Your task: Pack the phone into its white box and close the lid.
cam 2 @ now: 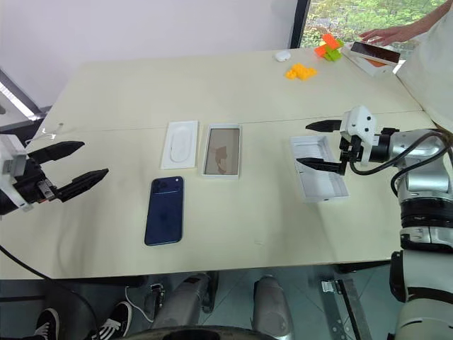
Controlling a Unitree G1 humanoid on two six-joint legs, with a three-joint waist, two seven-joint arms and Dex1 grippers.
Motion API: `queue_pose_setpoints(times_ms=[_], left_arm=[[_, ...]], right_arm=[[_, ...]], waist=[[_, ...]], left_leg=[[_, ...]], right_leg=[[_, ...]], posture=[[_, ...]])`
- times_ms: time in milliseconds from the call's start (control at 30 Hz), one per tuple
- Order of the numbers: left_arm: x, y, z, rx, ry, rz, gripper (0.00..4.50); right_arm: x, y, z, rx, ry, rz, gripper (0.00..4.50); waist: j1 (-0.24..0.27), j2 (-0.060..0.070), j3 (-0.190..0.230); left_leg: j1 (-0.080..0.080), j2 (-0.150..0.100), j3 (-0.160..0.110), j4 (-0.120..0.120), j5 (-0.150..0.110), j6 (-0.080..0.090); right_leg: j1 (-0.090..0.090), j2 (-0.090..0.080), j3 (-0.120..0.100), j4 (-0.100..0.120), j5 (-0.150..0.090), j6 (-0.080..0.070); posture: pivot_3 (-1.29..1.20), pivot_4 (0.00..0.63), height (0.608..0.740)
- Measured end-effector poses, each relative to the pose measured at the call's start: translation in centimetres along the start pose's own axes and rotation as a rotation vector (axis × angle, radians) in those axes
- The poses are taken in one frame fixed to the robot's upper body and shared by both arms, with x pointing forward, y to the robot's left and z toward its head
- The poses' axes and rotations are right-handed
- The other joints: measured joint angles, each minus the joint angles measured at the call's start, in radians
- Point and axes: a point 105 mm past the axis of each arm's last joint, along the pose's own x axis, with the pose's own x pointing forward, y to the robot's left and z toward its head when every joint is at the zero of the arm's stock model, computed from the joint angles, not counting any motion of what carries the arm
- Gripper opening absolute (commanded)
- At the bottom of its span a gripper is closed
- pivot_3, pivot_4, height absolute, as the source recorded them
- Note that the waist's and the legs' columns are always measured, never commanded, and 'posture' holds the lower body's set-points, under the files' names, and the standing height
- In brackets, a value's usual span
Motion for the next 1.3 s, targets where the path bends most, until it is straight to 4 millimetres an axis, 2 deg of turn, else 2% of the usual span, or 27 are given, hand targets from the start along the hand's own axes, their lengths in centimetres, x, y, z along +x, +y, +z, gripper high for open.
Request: queue_pose_setpoints(times_ms=[200,433,533,633,733,867,933,1067,1167,1300], left_arm=[[0.2,0.2,-0.7,-0.028,0.009,0.051,4.47],[1.8,0.6,-0.9,-0.05,0.031,0.071,4.47],[3.0,1.5,-1.7,-0.08,0.058,0.124,4.47],[5.0,2.0,-2.8,-0.185,0.082,0.19,4.47],[7.1,1.8,-3.8,-0.303,0.118,0.212,4.47],[10.5,1.9,-4.9,-0.472,0.151,0.262,4.47],[12.2,1.7,-5.1,-0.542,0.163,0.27,4.47],[15.1,0.0,-5.5,-0.622,0.19,0.224,4.47],[17.3,-0.6,-6.3,-0.636,0.251,0.245,4.47],[19.0,-0.8,-6.6,-0.64,0.283,0.278,4.47]], right_arm=[[2.9,0.4,1.6,-0.004,-0.056,-0.019,4.5],[4.9,0.9,2.2,-0.038,-0.046,-0.038,4.5],[6.3,1.4,2.3,-0.006,-0.056,-0.046,4.5],[7.7,2.0,2.4,-0.005,-0.06,-0.044,4.5],[7.9,2.2,2.6,-0.014,-0.056,-0.031,4.5],[8.4,3.5,3.7,-0.079,-0.074,0.029,4.5],[8.7,3.8,3.3,-0.084,-0.054,0.045,4.5],[8.7,3.7,2.4,-0.051,-0.017,0.039,4.5],[8.7,3.9,2.0,-0.042,-0.008,0.041,4.5],[8.7,3.9,1.6,-0.038,0.003,0.032,4.5]], waist=[[0.003,0.0,0.0],[0.016,-0.001,0.0],[0.022,-0.001,0.0],[0.028,-0.001,0.0],[0.034,-0.002,-0.001],[0.03,-0.005,-0.001],[0.026,-0.005,-0.001],[0.026,-0.005,-0.001],[0.027,-0.007,-0.001],[0.024,-0.007,0.0]], left_leg=[[0.0,0.003,0.0,0.0,0.0,0.0],[0.0,0.003,0.0,0.002,0.0,0.0],[0.001,0.005,0.0,0.002,0.0,0.0],[0.001,0.005,-0.001,0.002,0.001,-0.001],[0.0,0.004,-0.001,0.002,0.001,-0.001],[0.0,0.004,-0.001,0.003,0.002,-0.002],[0.0,0.004,-0.001,0.003,0.002,-0.003],[0.0,0.004,-0.001,0.004,0.003,-0.004],[0.0,0.004,0.0,0.004,0.003,-0.005],[0.0,0.004,0.0,0.003,0.003,-0.005]], right_leg=[[-0.001,0.003,0.0,0.0,0.001,-0.001],[0.0,0.004,0.001,0.0,0.003,0.0],[0.0,0.006,0.001,0.0,0.004,-0.002],[0.0,0.007,0.001,0.0,0.007,0.002],[0.001,0.007,0.001,-0.001,0.009,0.006],[0.001,0.007,0.0,-0.001,0.011,0.009],[0.001,0.007,0.001,-0.001,0.012,0.009],[0.001,0.008,0.0,-0.001,0.012,0.009],[0.001,0.008,0.0,0.0,0.013,0.009],[0.001,0.008,0.0,-0.001,0.013,0.01]], posture=[[0.0,0.15,0.74],[0.0,0.15,0.74],[0.0,0.15,0.74],[0.0,0.15,0.74],[0.0,0.15,0.74],[0.0,0.15,0.74],[0.0,0.15,0.74],[0.0,0.15,0.74],[0.0,0.15,0.74],[0.0,0.15,0.74]])
